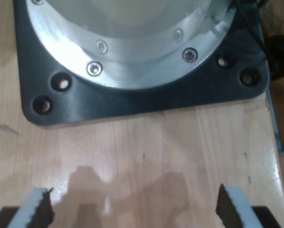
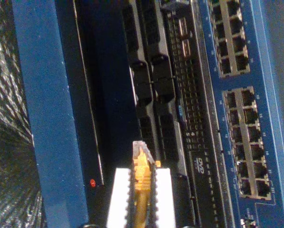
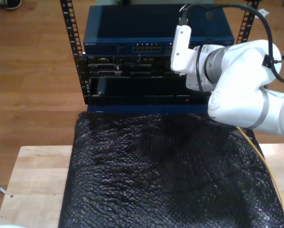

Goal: Grab the cable and plug it in

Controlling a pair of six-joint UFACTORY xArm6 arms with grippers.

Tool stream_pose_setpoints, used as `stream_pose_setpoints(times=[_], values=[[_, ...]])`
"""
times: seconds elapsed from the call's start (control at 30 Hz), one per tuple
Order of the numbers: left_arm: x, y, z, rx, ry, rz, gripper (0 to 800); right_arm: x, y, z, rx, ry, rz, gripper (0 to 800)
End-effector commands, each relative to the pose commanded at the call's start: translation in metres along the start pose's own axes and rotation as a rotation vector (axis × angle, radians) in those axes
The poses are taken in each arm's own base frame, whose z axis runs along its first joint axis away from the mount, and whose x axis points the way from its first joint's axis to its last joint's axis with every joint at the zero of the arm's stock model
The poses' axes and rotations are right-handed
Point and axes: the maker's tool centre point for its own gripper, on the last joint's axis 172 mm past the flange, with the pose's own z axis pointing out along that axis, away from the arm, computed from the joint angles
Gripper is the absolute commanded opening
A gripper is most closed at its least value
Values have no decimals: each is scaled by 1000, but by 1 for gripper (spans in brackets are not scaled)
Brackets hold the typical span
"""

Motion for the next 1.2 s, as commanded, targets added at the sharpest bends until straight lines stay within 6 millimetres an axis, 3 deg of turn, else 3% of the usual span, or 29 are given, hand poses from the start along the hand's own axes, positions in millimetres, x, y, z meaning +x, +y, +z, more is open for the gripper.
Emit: stream_pose_setpoints(times=[0.4,0.53,0.73,0.97,1.1,1.2], values=[[0,0,0,0,0,0,800,-16,15,-10,-124,-33,-27,0],[0,0,0,0,0,0,800,-11,21,-15,-140,-24,-37,0],[0,0,0,0,0,0,800,2,50,-29,-239,-17,-135,0],[0,0,0,0,0,0,800,4,44,-30,-234,-16,-159,0],[0,0,0,0,0,0,800,7,46,-44,-251,-9,-171,0],[0,0,0,0,0,0,800,5,31,-51,-239,-10,-199,0]])
